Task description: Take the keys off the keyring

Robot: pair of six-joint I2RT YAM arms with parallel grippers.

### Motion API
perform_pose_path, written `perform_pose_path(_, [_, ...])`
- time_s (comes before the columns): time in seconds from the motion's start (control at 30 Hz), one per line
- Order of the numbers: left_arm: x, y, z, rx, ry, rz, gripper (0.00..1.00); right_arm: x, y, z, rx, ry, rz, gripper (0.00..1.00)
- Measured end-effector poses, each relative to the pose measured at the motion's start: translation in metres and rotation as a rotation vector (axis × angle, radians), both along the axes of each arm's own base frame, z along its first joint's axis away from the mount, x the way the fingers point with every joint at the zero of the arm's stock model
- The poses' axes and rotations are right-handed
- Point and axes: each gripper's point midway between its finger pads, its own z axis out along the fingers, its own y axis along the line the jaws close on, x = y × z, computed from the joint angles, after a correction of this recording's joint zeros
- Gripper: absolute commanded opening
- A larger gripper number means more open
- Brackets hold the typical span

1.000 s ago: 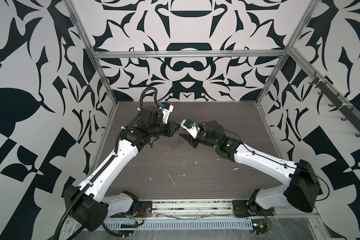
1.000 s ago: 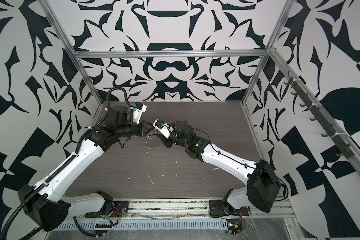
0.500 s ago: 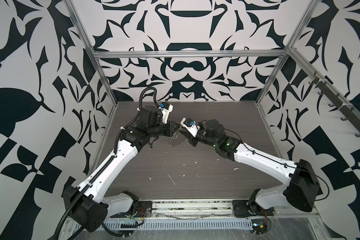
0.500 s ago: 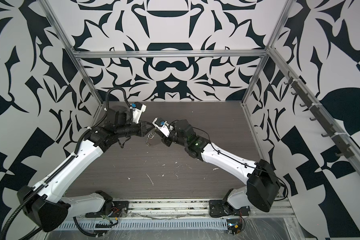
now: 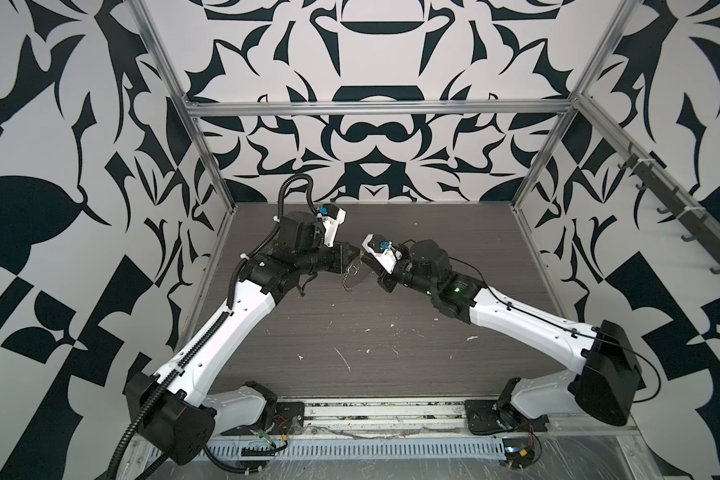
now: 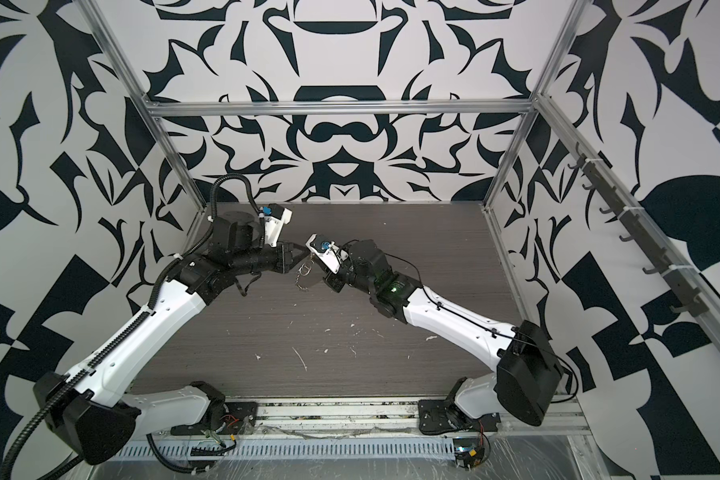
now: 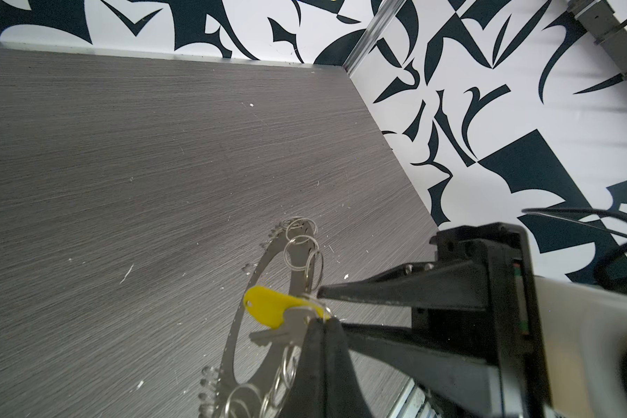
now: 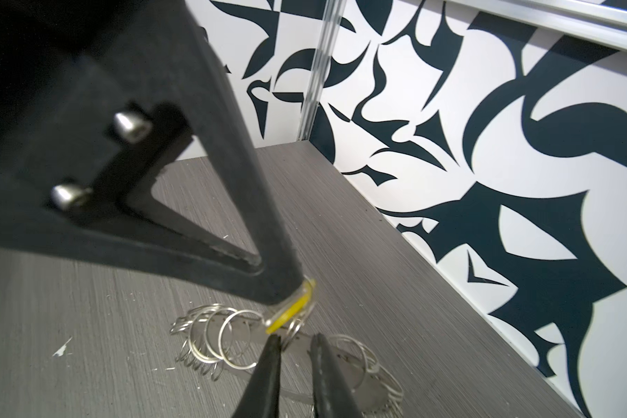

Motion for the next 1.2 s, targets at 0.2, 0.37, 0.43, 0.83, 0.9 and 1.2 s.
perform_pose_path(0.2, [0.000,0.000,0.000,0.000,0.000,-0.001,0.00,-0.001,-0.005,0.007,0.001,-0.002,-0.016,0.22])
perform_pose_path(0.37, [0.000,0.000,0.000,-0.001,0.000,-0.001,0.00,-0.005,0.001,0.015,0.023,-0.002,0.023,0.23])
perform_pose_path(0.43, [0.000,0.000,0.000,-0.001,0.000,-0.002,0.00,-0.006,0.002,0.016,0.026,0.000,0.034,0.23])
perform_pose_path(0.83, [-0.001,0.000,0.003,-0.004,-0.008,-0.003,0.00,-0.002,0.004,0.023,0.040,0.007,0.069,0.20])
perform_pose_path(0.9, [-0.002,0.000,0.003,-0.003,-0.010,-0.004,0.00,0.000,0.004,0.023,0.041,0.009,0.071,0.20])
perform_pose_path(1.2, [-0.002,0.001,0.004,0.004,-0.023,-0.011,0.00,-0.003,0.007,0.015,0.027,0.047,0.112,0.20])
